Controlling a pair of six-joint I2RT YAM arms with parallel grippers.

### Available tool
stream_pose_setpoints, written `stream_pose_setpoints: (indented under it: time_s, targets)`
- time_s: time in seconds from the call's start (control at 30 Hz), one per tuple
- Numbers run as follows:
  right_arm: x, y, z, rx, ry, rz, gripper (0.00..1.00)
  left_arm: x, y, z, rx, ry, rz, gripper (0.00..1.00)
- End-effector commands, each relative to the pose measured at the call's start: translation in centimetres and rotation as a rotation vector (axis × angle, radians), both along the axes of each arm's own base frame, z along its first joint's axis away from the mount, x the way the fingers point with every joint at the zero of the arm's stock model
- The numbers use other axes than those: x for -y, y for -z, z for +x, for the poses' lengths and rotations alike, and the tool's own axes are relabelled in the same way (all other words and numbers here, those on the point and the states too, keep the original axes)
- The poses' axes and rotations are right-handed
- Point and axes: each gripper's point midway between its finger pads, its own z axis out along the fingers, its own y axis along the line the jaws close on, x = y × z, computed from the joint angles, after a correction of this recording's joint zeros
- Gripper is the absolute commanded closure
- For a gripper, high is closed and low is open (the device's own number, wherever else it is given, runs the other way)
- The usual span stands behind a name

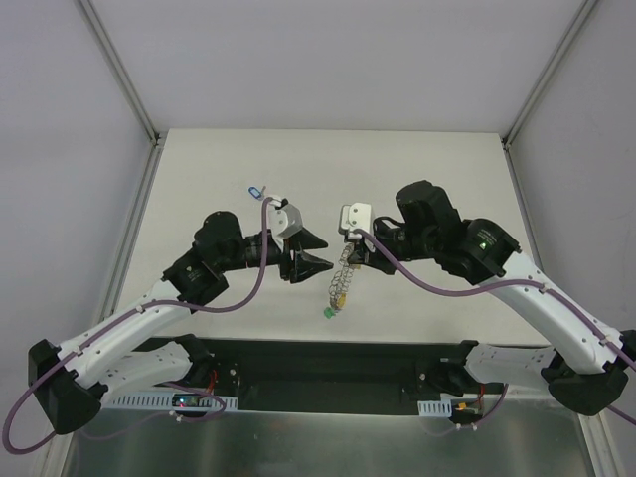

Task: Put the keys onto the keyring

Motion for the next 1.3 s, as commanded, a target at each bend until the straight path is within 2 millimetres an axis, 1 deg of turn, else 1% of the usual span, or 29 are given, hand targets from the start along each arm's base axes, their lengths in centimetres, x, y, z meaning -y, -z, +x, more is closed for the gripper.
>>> stream_pose_setpoints:
  time_s: [0.0,0.1,0.17,0.2,0.33,0.63,0.67,0.8,0.87,0.9,0.97,1.03,1.13,1.17,1.2,1.23,1.27]
  targets:
    - [-0.6,-2.4,-0.6,0.037,-0.053,0.049,0.99,0.5,-1.3,-2.6,0.104,0.234,0.019,0.5]
    - [-0.5,-2.3,-0.9,0.033,-0.061,0.044,0.99,0.9,-0.9,-3.0,0.142,0.302,0.038,0.51]
    - [-0.4,-2.2,-1.0,0.033,-0.063,0.038,0.99,1.1,-0.9,-3.1,0.157,0.328,0.045,0.54]
    - [-0.5,-2.2,-1.0,0.033,-0.065,0.038,0.99,1.2,-1.0,-3.1,0.174,0.341,0.048,0.59]
    - [-0.4,-2.2,-1.1,0.032,-0.068,0.038,0.99,1.9,-0.6,-2.8,0.166,0.382,0.073,0.64]
    - [-0.6,-2.2,-1.1,0.031,-0.076,0.035,0.99,2.9,0.2,-1.8,0.129,0.392,0.101,0.72]
    - [-0.6,-2.2,-1.2,0.032,-0.078,0.036,0.99,2.9,0.2,-1.8,0.129,0.393,0.101,0.74]
    - [-0.5,-2.0,-1.2,0.029,-0.076,0.03,0.99,3.1,0.3,-1.8,0.114,0.407,0.102,0.77]
    - [-0.6,-2.0,-1.2,0.029,-0.077,0.03,0.99,3.3,0.4,-1.7,0.105,0.413,0.104,0.79]
    - [-0.5,-2.0,-1.1,0.03,-0.076,0.029,0.99,3.3,0.4,-1.7,0.101,0.413,0.105,0.83]
    - [-0.5,-2.0,-1.0,0.034,-0.073,0.028,0.99,3.3,0.5,-1.6,0.096,0.399,0.109,0.89]
    - [-0.5,-2.0,-0.8,0.042,-0.065,0.028,0.99,3.1,0.5,-1.2,0.098,0.369,0.115,1.0]
    - [-0.2,-1.7,-0.6,0.052,-0.046,0.015,0.99,2.8,0.2,-0.8,0.104,0.323,0.118,1.0]
    - [0.0,-1.6,-0.5,0.054,-0.039,0.013,0.99,2.7,0.2,-0.2,0.107,0.283,0.124,1.0]
    - [0.2,-1.3,-0.2,0.06,-0.022,0.0,0.99,2.5,0.1,0.0,0.095,0.263,0.123,1.0]
    - [0.4,-1.5,-0.2,0.068,-0.013,0.003,0.99,2.2,-0.1,0.1,0.09,0.245,0.119,1.0]
    - [0.6,-1.4,-0.1,0.071,-0.003,-0.001,0.99,1.7,-0.2,0.9,0.082,0.209,0.12,1.0]
